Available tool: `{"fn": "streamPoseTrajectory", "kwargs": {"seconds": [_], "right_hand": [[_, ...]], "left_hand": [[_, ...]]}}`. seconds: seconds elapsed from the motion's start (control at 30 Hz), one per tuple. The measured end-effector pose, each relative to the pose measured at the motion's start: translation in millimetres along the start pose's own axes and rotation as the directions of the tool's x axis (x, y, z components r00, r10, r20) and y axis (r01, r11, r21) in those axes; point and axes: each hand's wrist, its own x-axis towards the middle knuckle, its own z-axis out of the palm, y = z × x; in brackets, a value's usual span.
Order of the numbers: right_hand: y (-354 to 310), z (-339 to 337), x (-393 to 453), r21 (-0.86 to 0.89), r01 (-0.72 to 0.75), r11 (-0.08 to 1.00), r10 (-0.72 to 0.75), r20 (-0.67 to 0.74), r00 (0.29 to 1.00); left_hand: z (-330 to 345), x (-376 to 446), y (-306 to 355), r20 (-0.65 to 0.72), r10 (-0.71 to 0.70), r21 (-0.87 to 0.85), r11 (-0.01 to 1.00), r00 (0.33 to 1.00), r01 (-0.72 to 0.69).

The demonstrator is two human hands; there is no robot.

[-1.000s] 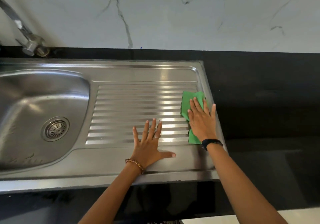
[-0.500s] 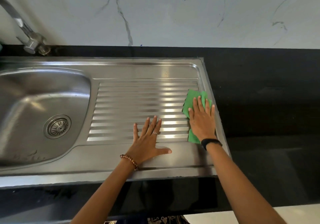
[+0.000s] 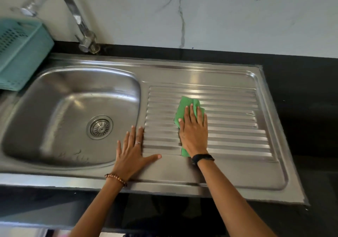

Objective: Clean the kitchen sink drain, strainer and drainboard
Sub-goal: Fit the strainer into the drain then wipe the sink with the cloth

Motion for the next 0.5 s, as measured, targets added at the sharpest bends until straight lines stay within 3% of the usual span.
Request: {"fn": "streamPoseTrajectory", "kwargs": {"seconds": [0.1,0.27,0.4,0.5], "right_hand": [[-39,5,15,0.019,0.032,0.999,-0.032,0.008,0.999],[-100,13,23,0.053,0.172,0.984,-0.174,0.037,0.984],[-115,16,14,-0.012,0.377,0.926,-0.375,0.079,0.924],[-107,16,7,-0.038,0.449,0.893,-0.443,0.105,0.890]], "left_hand": [[-5,2,-13,0.060,0.073,-0.095,0.993,0.996,-0.067],[-4,1,-14,0.038,0.104,-0.089,0.991,0.994,-0.100],[-6,-3,-14,0.035,0.092,-0.116,0.989,0.995,-0.088],[-4,-9,-15,0.016,0.083,-0.052,0.995,0.996,-0.082]]}}
